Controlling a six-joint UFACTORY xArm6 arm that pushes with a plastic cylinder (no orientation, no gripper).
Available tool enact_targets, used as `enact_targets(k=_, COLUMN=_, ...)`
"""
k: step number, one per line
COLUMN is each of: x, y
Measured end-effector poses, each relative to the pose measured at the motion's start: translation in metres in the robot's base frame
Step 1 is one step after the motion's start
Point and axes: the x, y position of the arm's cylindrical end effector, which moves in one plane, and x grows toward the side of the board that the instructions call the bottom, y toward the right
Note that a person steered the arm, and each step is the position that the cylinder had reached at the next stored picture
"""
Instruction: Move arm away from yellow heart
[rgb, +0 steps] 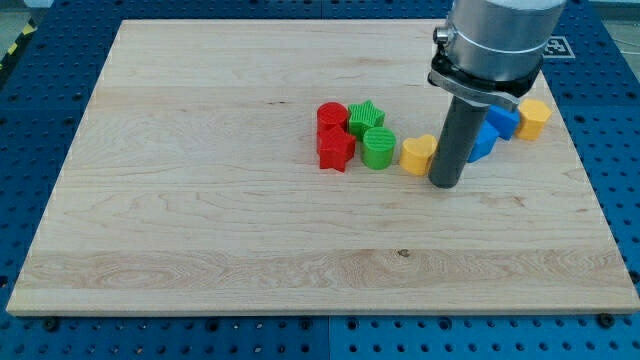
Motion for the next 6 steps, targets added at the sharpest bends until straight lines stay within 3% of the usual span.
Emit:
enact_targets(k=4, x=-0.022, y=-0.015)
enact_targets(k=6, x=0.011, y=0.011)
